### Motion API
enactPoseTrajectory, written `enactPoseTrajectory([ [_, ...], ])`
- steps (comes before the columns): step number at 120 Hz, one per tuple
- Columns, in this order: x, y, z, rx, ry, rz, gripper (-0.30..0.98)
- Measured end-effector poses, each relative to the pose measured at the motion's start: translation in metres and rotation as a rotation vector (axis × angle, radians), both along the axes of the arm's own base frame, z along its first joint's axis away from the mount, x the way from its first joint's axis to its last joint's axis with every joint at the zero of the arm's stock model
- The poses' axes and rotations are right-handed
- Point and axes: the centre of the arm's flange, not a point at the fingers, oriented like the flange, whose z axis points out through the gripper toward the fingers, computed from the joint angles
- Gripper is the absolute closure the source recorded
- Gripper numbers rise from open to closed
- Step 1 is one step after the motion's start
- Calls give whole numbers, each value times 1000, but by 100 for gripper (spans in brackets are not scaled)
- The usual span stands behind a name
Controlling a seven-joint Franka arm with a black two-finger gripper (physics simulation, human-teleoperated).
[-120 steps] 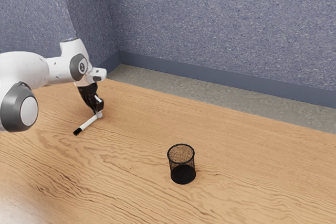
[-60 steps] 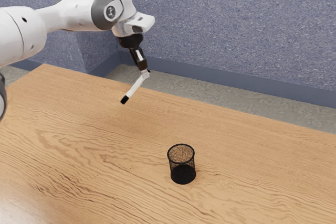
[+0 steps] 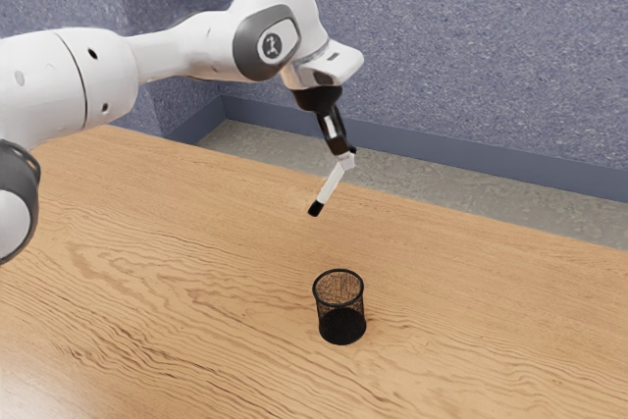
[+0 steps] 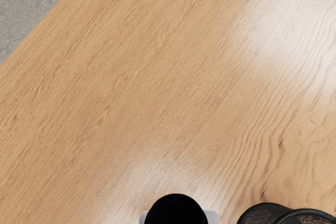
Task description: Put the marker into the pen holder.
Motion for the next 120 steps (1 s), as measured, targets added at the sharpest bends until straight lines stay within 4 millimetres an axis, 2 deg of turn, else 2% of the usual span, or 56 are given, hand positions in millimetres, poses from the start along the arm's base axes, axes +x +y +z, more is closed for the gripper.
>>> enactPoseTrajectory([
  [16,1,-23,-16,-65,0,-15,77],
  [28,-13,-50,-27,-96,22,-46,77],
  [33,-21,-54,-35,-102,42,-52,77],
  [58,-36,-47,-70,-108,112,-41,76],
  [78,-51,-55,-84,-117,149,-54,75],
  [108,-64,-38,-125,-115,233,-26,74],
  [112,-65,-36,-130,-117,243,-22,72],
  [120,-67,-35,-137,-122,261,-19,57],
])
